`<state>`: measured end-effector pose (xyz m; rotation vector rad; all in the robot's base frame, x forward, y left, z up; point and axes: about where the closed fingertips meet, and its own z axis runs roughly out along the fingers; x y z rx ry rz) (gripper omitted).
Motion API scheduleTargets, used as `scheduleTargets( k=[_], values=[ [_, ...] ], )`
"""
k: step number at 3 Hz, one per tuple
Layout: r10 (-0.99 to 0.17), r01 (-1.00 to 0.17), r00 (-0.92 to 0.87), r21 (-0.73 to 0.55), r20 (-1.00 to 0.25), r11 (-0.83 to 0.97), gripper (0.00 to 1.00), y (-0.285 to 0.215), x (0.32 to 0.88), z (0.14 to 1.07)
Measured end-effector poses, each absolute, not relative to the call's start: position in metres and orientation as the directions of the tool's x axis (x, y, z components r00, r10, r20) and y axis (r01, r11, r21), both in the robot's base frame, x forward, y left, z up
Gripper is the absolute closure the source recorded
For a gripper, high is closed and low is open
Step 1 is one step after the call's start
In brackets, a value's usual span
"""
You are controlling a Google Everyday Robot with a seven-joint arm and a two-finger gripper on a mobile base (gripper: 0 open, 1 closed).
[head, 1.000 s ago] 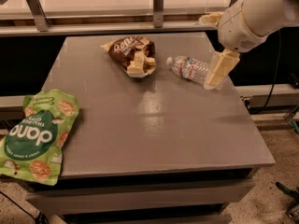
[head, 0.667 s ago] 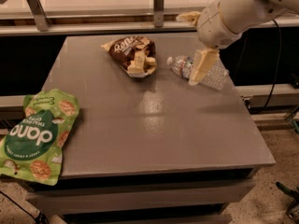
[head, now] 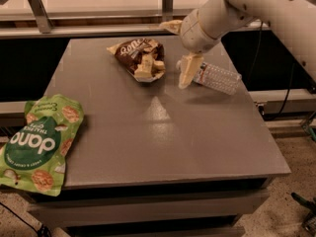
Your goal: Move brown chip bag near green rice chip bag
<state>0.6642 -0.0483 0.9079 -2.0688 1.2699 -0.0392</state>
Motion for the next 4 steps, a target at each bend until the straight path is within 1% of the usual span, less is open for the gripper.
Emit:
scheduleTargets(
  k=[1,2,4],
  values=[
    [-0.772,-0.765,0.545,-0.571,-0.328,-0.297,0.00,-0.026,0.671,0.894],
    [-0.757,-0.747,0.568,-0.589,-0.323,-0.309,0.02,0.003,0.679,0.883],
    [-0.749,-0.738,0.574,-0.605,-0.330,-0.298,0.48,0.029,0.687,0.878]
  ],
)
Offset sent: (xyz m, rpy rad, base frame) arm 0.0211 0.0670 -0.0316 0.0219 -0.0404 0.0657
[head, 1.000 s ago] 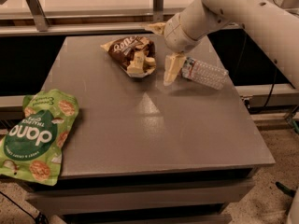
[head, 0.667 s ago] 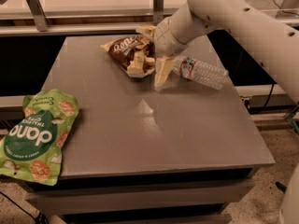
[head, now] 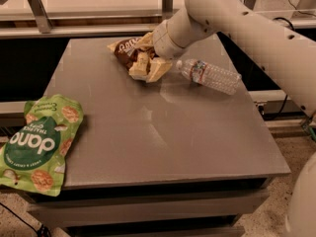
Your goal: Move brown chip bag near green rice chip bag
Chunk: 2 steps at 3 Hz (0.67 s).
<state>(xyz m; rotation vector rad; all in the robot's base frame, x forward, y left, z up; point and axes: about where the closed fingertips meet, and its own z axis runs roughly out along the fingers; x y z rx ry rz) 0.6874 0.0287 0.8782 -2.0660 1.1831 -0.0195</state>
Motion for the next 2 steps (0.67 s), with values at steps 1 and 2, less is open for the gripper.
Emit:
scheduleTargets(
  k=[1,2],
  values=[
    [-0.772,-0.743,0.554,-0.603,-0.313,-0.289,0.71,0.032,0.689,0.875],
    [-0.816,-0.761,0.514,-0.580,-0.263,-0.292,0.95,0.022,0.692,0.871]
  ],
)
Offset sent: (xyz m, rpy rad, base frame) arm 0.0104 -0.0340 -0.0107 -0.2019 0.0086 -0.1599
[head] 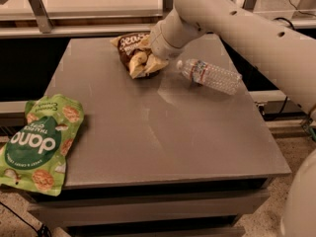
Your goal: Move brown chip bag near green rice chip bag
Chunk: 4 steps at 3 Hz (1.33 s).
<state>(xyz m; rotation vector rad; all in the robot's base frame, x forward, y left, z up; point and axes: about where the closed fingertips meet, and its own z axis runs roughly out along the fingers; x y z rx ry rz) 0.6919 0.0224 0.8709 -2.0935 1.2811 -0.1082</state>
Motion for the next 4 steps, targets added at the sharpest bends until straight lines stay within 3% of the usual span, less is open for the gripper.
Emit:
scheduleTargets(
  k=[2,4],
  values=[
    [-0.820,-0.762,0.510,-0.578,-0.260,-0.292,1.00,0.021,0.693,0.869],
    [-0.814,-0.656,0.566,-0.667,-0.127,-0.352,1.00,0.017,0.683,0.884]
  ],
)
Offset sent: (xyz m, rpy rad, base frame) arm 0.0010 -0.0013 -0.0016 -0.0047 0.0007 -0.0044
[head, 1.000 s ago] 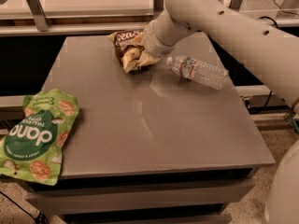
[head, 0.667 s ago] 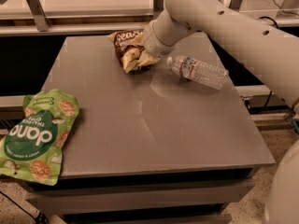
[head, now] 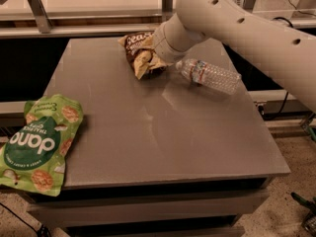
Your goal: Move brown chip bag near green rice chip bag
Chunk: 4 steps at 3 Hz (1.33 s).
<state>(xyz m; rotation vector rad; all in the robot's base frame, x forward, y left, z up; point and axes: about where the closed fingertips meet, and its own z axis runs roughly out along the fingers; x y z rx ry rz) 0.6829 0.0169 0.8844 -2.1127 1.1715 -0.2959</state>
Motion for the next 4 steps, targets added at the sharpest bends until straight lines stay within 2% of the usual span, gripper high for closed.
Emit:
scheduleTargets(
  k=[2,3,4],
  values=[
    [-0.771,-0.414,0.635,-0.825,0.040,-0.384,1.00,0.020,0.665,0.911],
    [-0.731,-0.336,0.681,-0.875,0.030,-0.349,1.00,0.025,0.656,0.922],
    [-0.664,-0.322,0.743,-0.914,-0.082,-0.248,1.00,0.028,0.648,0.935]
  ],
)
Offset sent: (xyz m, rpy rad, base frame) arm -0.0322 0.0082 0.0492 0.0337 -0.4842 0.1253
